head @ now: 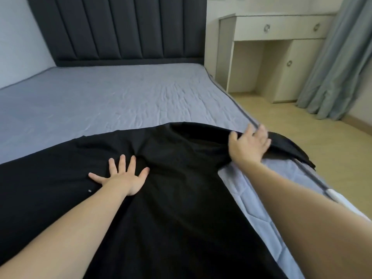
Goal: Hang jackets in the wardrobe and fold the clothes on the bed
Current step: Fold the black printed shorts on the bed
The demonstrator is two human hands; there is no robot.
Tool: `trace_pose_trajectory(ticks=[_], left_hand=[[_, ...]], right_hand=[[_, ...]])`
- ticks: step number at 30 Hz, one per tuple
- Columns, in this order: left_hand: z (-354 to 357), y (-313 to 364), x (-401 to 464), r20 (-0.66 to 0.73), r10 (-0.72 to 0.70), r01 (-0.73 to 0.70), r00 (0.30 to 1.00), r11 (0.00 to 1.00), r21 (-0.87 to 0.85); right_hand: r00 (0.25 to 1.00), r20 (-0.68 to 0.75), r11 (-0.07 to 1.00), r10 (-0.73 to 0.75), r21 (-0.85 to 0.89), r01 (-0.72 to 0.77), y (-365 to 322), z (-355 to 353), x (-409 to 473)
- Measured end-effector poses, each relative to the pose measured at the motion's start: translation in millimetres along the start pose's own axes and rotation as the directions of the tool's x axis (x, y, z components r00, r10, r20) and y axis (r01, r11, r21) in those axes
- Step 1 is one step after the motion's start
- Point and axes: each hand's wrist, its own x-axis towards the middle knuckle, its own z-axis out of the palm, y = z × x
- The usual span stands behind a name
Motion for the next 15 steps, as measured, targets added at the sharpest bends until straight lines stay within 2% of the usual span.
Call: trace_pose_trajectory(ticks=[1,2,3,4,7,8,10,12,14,15], left_hand=[[-0.2,-3.4,1.2,0.009,0.018,-0.017,1.0,1.0,-0.023],[0.4,-7.6,2.1,0.015,0.033,-0.033,0.999,0.999,-0.04],[1.0,-11.1,3.1,0.019,0.048,-0.047,0.999,0.997,-0.053],[2.0,-13.4,4.4,0.022,0.06,-0.059,0.998,0.997,-0.059],[2.9,-15.5,11.7,0.031,0.089,-0.088,0.996,0.995,-0.057],[1.4,-16.0,13.3,0.038,0.099,-0.096,0.994,0.994,-0.056],[-3.9,-16.4,18.2,0.054,0.109,-0.107,0.993,0.993,-0.045],[-9.6,-16.7,24.7,0.095,0.104,-0.101,0.99,0.994,-0.034],[-14.3,-16.3,28.4,0.135,0.081,-0.082,0.987,0.997,-0.004],[-16.2,-13.9,30.4,0.145,0.066,-0.07,0.987,0.997,0.023]], right_hand=[[0.969,0.062,0.968,-0.24,-0.061,0.244,-15.3,18.2,-12.1],[0.897,0.132,0.889,-0.423,-0.129,0.438,-23.8,34.8,-19.8],[0.833,0.193,0.802,-0.519,-0.227,0.552,-28.2,44.3,-20.7],[0.81,0.224,0.731,-0.542,-0.351,0.585,-26.7,44.7,-13.4],[0.925,0.088,0.763,-0.369,-0.54,0.355,-4.7,21.0,22.5],[0.933,0.074,0.715,-0.352,-0.622,0.319,3.8,10.0,34.3],[0.952,0.177,0.594,-0.248,-0.749,0.294,17.2,-9.7,50.1],[0.949,0.308,0.61,-0.057,-0.742,0.278,24.6,-23.7,59.6],[0.935,0.346,0.641,0.077,-0.736,0.219,29.1,-35.1,77.0],[0.936,0.34,0.667,0.096,-0.719,0.192,27.3,-42.0,91.3]])
